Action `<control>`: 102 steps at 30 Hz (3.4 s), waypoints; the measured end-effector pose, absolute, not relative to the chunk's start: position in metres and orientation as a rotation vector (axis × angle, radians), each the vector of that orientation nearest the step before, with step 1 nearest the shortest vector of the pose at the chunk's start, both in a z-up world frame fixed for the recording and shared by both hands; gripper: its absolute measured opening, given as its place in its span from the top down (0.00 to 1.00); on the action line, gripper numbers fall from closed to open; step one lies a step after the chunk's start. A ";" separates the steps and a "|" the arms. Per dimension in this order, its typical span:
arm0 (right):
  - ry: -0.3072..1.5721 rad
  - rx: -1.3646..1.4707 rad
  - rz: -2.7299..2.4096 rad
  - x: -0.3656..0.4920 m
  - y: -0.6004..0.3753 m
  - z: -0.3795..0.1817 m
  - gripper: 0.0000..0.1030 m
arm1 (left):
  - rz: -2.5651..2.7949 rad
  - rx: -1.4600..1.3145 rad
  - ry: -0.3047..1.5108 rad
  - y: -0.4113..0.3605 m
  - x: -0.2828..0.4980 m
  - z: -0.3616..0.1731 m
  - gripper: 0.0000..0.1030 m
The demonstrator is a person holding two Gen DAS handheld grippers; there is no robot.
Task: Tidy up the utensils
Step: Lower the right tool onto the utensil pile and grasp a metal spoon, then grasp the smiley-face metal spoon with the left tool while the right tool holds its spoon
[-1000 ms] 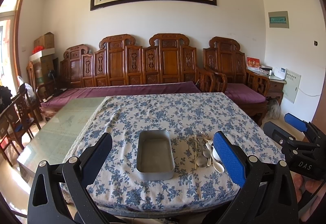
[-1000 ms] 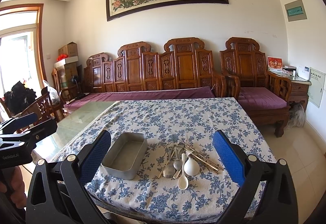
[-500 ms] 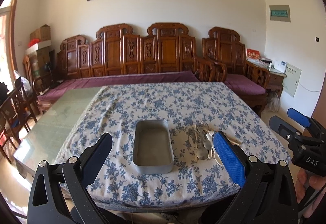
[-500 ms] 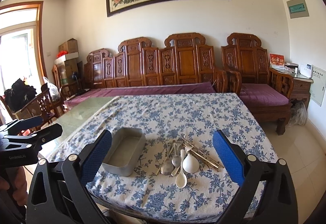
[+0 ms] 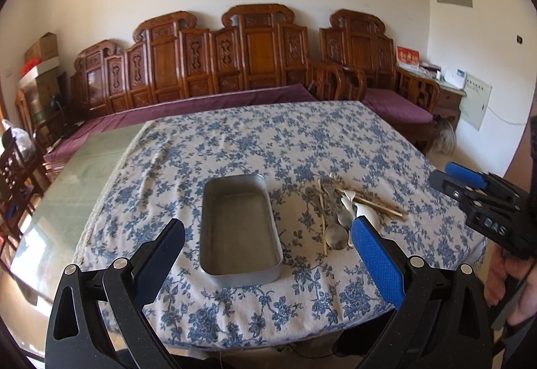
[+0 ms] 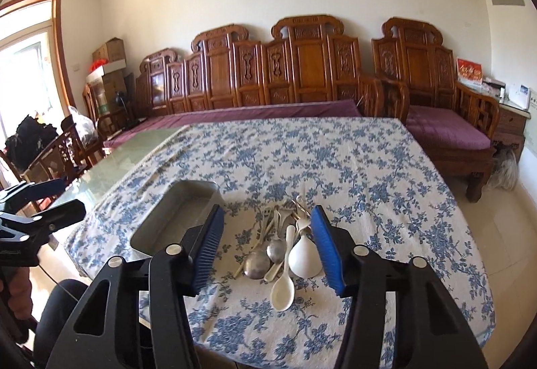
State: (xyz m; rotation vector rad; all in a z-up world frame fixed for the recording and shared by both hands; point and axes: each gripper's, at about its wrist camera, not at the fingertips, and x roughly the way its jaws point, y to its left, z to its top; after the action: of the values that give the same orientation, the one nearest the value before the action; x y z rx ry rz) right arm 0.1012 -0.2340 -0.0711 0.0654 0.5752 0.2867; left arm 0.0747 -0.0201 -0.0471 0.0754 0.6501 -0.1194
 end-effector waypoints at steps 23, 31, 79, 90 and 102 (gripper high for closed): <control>0.957 -0.015 0.440 0.257 -0.194 -0.205 0.76 | -0.189 0.061 0.800 -0.027 0.166 -0.104 0.23; 1.026 -0.044 0.416 0.275 -0.182 -0.232 0.82 | -0.186 0.065 0.816 -0.029 0.176 -0.109 0.23; 0.895 0.230 0.410 0.266 -0.272 -0.198 0.96 | -0.249 0.018 1.187 -0.120 0.278 -0.230 0.81; 0.893 0.228 0.419 0.266 -0.269 -0.197 0.96 | -0.257 0.041 1.154 -0.119 0.270 -0.222 0.95; 0.889 0.210 0.446 0.262 -0.256 -0.192 0.96 | -0.266 0.045 1.077 -0.101 0.254 -0.191 0.95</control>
State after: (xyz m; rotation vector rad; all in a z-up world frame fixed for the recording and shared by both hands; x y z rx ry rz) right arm 0.2616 -0.2562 -0.1918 0.2097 0.8895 0.4458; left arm 0.2537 -0.1015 -0.1911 0.0450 1.0775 -0.2662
